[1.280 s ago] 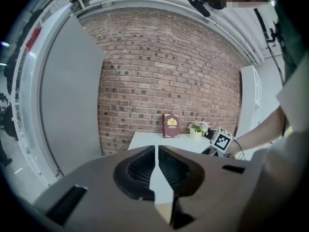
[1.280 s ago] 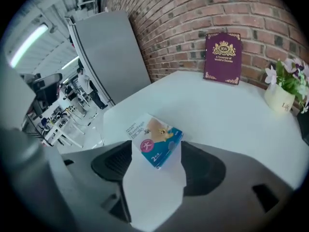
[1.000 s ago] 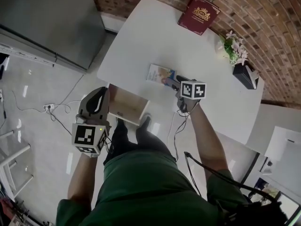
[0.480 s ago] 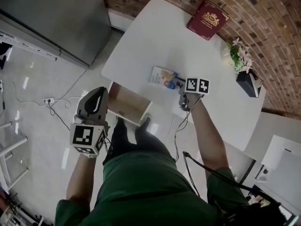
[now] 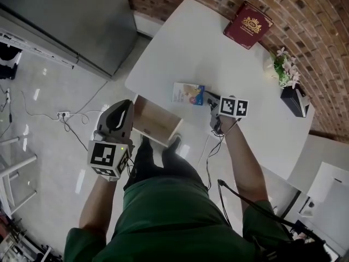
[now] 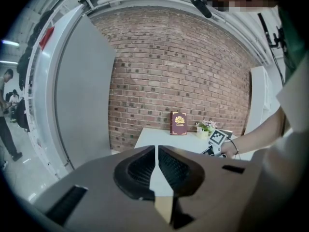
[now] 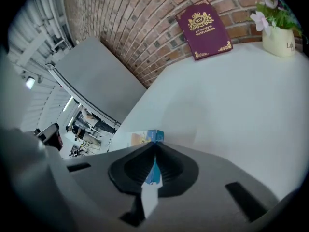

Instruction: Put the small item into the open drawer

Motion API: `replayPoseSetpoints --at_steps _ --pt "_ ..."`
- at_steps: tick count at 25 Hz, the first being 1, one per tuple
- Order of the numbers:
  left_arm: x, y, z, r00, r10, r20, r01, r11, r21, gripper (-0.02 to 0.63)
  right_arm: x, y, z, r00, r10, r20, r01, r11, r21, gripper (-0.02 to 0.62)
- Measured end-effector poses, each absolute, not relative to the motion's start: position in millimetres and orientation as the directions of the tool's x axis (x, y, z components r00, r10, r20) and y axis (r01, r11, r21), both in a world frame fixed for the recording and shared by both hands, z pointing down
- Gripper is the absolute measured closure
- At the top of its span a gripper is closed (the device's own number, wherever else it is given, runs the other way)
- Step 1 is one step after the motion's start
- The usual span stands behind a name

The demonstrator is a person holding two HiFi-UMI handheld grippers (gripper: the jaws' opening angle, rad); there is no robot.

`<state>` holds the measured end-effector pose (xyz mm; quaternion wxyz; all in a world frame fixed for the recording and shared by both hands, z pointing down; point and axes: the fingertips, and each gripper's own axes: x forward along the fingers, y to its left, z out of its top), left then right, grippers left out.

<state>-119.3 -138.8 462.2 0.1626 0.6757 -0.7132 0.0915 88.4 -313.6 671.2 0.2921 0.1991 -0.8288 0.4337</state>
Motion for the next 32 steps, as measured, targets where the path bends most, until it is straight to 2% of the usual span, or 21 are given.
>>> replayPoseSetpoints --at_steps 11,22,27,32 --pt "-106.5 -134.5 456.0 -0.069 -0.934 0.35 -0.992 0.101 0.073 0.592 52.9 -292.1 618.9 -0.84 -0.032 0.542 -0.423 0.664 -0.616 0.583" --pt "-133.2 -68.4 458.1 -0.277 -0.888 0.367 -0.95 0.312 0.037 0.592 -5.2 -219.0 610.9 -0.839 0.133 0.527 -0.24 0.779 -0.579 0.583" --pt "-147.7 -27.6 468.4 -0.332 -0.849 0.411 -0.922 0.383 0.046 0.592 -19.8 -181.0 628.6 -0.834 0.139 0.533 -0.275 0.733 -0.622 0.583" --pt "-167.5 -14.8 475.5 -0.318 -0.846 0.428 -0.923 0.38 0.065 0.592 -17.2 -161.4 650.2 -0.844 0.054 0.534 -0.389 0.623 -0.678 0.583"
